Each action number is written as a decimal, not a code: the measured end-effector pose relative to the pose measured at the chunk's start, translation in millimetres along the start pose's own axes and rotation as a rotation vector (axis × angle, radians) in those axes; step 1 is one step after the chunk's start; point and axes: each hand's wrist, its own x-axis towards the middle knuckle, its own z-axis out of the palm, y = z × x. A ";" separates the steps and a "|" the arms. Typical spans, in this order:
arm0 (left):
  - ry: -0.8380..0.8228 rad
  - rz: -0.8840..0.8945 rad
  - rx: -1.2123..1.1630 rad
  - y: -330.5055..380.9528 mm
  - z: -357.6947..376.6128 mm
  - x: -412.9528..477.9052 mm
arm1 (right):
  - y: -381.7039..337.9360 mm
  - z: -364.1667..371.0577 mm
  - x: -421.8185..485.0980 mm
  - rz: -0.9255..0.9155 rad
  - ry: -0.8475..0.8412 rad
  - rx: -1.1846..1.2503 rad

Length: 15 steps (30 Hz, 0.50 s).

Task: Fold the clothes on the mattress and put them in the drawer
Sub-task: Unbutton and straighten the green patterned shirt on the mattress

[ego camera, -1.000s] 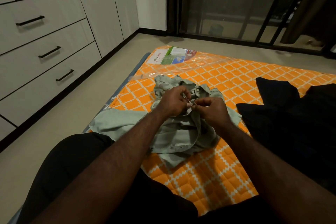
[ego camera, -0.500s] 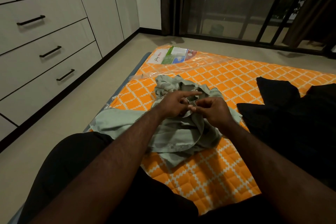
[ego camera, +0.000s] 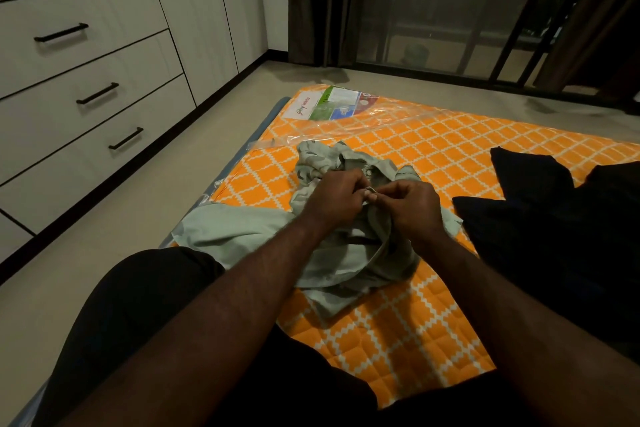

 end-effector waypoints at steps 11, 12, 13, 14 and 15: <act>0.060 0.080 0.096 5.0 2.1 -4.6 | -2.9 3.0 0.0 0.077 -0.052 0.080; 0.037 0.114 0.099 4.5 0.8 -4.5 | -3.6 3.0 -0.8 0.080 -0.052 0.074; 0.007 0.152 0.094 3.2 -1.5 -4.2 | -4.8 2.6 -1.9 0.085 -0.053 0.083; -0.027 0.190 0.085 1.0 -4.4 -3.1 | -7.3 2.3 -3.3 0.102 -0.060 0.126; -0.056 0.221 0.081 -2.1 -6.9 -1.3 | -10.8 1.9 -4.6 0.143 -0.072 0.211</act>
